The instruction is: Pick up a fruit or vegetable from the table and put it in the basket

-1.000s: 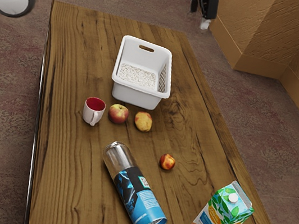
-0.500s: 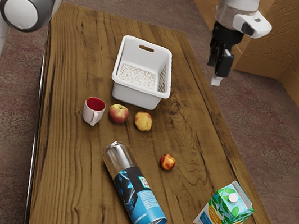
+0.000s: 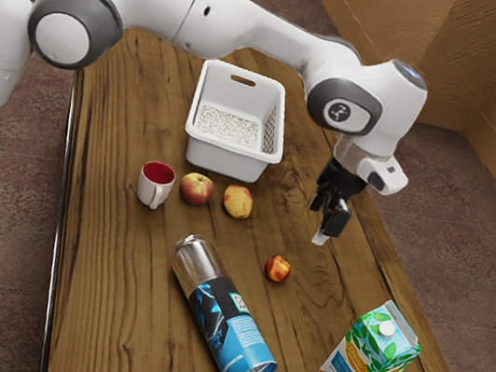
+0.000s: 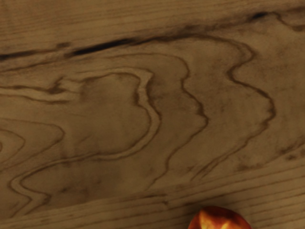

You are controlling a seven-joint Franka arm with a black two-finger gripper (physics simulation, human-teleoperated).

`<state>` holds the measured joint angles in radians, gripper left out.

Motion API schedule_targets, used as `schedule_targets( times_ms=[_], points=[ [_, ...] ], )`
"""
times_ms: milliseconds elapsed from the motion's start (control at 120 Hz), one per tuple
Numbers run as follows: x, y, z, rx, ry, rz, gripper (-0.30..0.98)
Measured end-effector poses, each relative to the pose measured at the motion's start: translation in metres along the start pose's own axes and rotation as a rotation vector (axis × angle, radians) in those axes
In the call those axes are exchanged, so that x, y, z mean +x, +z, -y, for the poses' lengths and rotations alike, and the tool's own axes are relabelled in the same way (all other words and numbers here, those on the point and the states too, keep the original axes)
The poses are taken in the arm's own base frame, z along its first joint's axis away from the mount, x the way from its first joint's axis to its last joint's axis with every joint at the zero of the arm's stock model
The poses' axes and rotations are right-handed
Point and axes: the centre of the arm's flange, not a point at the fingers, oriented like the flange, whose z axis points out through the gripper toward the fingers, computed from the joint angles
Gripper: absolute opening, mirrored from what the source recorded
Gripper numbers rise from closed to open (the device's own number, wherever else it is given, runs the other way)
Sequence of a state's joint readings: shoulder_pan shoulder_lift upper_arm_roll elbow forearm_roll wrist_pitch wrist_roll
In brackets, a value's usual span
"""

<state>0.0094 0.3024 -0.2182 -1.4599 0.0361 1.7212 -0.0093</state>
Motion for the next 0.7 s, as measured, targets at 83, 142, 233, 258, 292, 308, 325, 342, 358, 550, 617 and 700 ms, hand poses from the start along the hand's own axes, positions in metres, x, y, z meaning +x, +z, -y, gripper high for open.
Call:
schedule_targets(
  times_ms=[83, 142, 233, 258, 292, 308, 325, 342, 358, 550, 617, 700],
  points=[
    [-0.002, 0.025, -0.003, -0.011, 0.002, 0.004, 0.69],
    [-0.004, 0.039, -0.004, -0.013, 0.003, 0.001, 0.69],
    [-0.005, 0.04, -0.008, -0.016, 0.009, -0.029, 0.69],
    [-0.006, 0.038, -0.012, -0.016, 0.014, -0.038, 0.69],
    [-0.008, 0.035, -0.016, -0.015, 0.021, -0.048, 0.69],
    [-0.009, 0.034, -0.018, -0.015, 0.024, -0.053, 0.69],
    [-0.01, 0.032, -0.02, -0.015, 0.028, -0.058, 0.69],
    [-0.011, 0.032, -0.022, -0.014, 0.031, -0.062, 0.69],
    [-0.012, 0.031, -0.024, -0.014, 0.033, -0.065, 0.69],
    [-0.021, 0.039, -0.029, -0.009, 0.042, -0.067, 0.69],
    [-0.026, 0.046, -0.029, -0.007, 0.042, -0.06, 0.69],
    [-0.03, 0.056, -0.029, -0.006, 0.042, -0.06, 0.69]
  ],
)
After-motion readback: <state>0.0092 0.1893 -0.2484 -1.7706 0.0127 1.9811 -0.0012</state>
